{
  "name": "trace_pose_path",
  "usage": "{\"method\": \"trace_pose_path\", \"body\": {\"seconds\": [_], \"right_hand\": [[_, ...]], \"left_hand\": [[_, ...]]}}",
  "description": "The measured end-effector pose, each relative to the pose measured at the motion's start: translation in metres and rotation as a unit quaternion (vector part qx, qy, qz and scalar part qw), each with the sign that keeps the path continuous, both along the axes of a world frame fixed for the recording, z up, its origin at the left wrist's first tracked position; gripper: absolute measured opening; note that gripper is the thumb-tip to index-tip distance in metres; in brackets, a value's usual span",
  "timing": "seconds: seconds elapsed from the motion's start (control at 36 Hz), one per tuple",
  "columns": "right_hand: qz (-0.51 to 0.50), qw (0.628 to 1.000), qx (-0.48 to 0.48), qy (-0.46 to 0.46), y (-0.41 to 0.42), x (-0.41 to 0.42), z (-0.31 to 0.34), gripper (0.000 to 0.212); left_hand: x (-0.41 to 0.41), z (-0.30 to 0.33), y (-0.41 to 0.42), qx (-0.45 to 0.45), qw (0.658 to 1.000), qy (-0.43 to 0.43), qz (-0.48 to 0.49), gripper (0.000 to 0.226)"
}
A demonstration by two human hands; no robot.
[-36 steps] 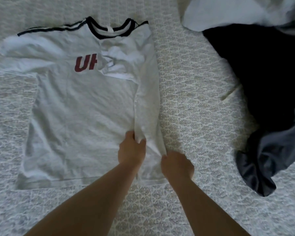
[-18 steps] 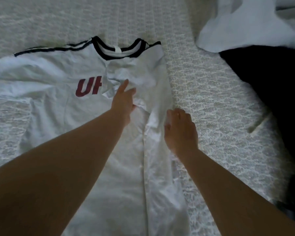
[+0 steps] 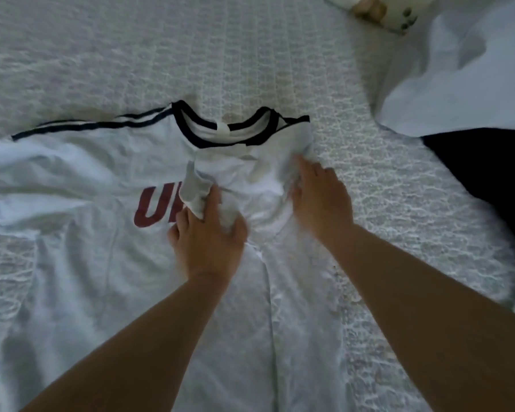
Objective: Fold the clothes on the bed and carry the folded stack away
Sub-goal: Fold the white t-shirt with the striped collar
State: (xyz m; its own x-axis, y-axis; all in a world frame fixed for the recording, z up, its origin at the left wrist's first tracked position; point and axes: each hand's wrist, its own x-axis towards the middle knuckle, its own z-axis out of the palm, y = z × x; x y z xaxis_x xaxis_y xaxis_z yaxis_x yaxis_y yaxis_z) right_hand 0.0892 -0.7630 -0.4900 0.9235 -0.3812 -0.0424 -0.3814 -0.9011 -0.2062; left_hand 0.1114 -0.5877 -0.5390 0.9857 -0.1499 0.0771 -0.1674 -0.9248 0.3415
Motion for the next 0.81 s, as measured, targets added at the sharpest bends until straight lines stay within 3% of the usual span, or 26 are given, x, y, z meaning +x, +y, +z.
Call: {"method": "trace_pose_path", "body": {"seconds": [0.11,0.25,0.36,0.42,0.47,0.53,0.58,0.64,0.72,0.81], "right_hand": [[-0.035,0.999,0.028,0.010,-0.016,0.039,0.012,0.070],[-0.010,0.998,0.031,0.048,-0.031,0.075,0.016,0.047],[-0.017,0.989,0.074,0.128,-0.035,0.093,0.022,0.054],[-0.002,0.995,0.053,0.086,-0.035,0.097,0.027,0.050],[-0.011,0.997,0.051,-0.060,-0.033,0.096,0.030,0.034],[-0.054,0.973,0.106,-0.198,-0.027,0.090,0.027,0.020],[-0.097,0.948,0.192,-0.233,-0.019,0.084,0.016,0.021],[-0.111,0.941,0.263,-0.182,-0.012,0.077,0.001,0.036],[-0.030,0.984,0.165,-0.068,-0.002,0.064,-0.019,0.077],[0.005,0.999,0.024,-0.025,0.010,0.048,-0.028,0.074]], "left_hand": [[0.031,0.004,-0.003,-0.075,0.995,0.012,0.060,0.078],[0.032,0.003,-0.006,-0.117,0.991,0.006,0.069,0.073],[0.031,0.005,-0.008,-0.116,0.990,0.001,0.078,0.076],[0.030,0.007,-0.008,-0.128,0.989,0.002,0.078,0.077],[0.029,0.008,-0.009,-0.142,0.986,-0.003,0.084,0.077],[0.027,0.008,-0.008,-0.170,0.981,-0.012,0.094,0.078],[0.027,0.008,-0.007,-0.202,0.975,-0.027,0.094,0.079],[0.026,0.008,-0.006,-0.212,0.972,-0.034,0.093,0.079],[0.026,0.007,-0.006,-0.210,0.972,-0.025,0.099,0.080],[0.026,0.007,-0.007,-0.204,0.974,-0.025,0.094,0.080]]}}
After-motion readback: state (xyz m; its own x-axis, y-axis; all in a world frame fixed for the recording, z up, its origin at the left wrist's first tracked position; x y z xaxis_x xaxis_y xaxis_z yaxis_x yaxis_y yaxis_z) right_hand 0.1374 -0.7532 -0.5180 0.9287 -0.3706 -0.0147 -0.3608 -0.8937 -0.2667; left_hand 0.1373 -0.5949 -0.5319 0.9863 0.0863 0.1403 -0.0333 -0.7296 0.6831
